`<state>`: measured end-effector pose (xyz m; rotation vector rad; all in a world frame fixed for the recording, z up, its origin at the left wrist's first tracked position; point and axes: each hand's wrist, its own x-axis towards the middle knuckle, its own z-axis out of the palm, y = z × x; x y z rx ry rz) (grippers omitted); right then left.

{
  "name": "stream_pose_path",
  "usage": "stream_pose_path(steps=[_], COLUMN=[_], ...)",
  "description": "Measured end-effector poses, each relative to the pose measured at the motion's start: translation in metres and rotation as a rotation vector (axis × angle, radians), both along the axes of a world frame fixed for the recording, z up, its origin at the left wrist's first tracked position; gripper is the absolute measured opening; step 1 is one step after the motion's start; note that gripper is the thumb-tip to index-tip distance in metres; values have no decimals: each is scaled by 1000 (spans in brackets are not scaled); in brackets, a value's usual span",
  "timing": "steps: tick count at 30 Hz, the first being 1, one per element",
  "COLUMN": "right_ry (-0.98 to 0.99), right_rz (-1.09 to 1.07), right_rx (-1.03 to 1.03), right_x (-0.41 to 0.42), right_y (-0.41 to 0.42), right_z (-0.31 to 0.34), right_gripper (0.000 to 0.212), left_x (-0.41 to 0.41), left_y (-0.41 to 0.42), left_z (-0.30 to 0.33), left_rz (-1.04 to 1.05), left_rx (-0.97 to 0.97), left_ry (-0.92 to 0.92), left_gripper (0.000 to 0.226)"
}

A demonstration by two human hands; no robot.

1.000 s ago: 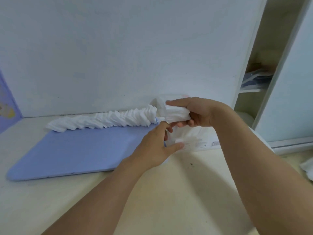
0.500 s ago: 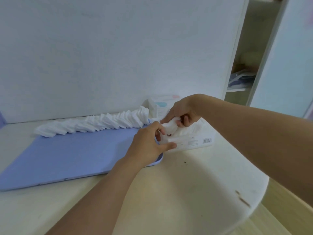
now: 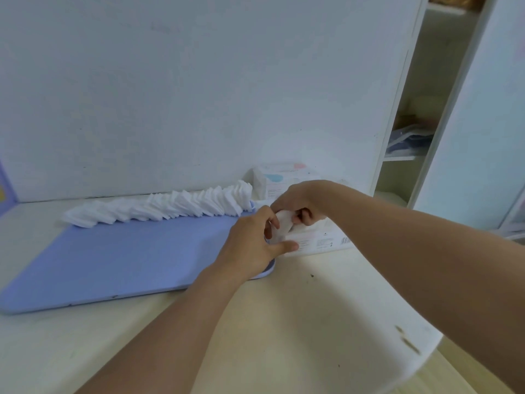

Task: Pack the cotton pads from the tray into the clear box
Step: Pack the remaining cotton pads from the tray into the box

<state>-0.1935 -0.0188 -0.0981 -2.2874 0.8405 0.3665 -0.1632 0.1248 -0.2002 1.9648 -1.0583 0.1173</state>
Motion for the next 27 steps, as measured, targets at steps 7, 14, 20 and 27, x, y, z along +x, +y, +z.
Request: stream_pose_path(steps=[7, 14, 20, 27], right_ry=[-106, 31, -97, -148], right_rz=[157, 154, 140, 270], right_rx=[-590, -237, 61, -716], right_x=[14, 7, -5, 7], right_y=[10, 4, -1, 15], right_z=[-27, -9, 7, -22], right_gripper=[20, 9, 21, 31], left_x=[2, 3, 3, 4], left_y=[-2, -2, -2, -2], left_z=[0, -1, -2, -2], left_rz=[7, -8, -3, -3], left_rx=[15, 15, 4, 16], left_ry=[-27, -28, -36, -40], left_gripper=[44, 43, 43, 43])
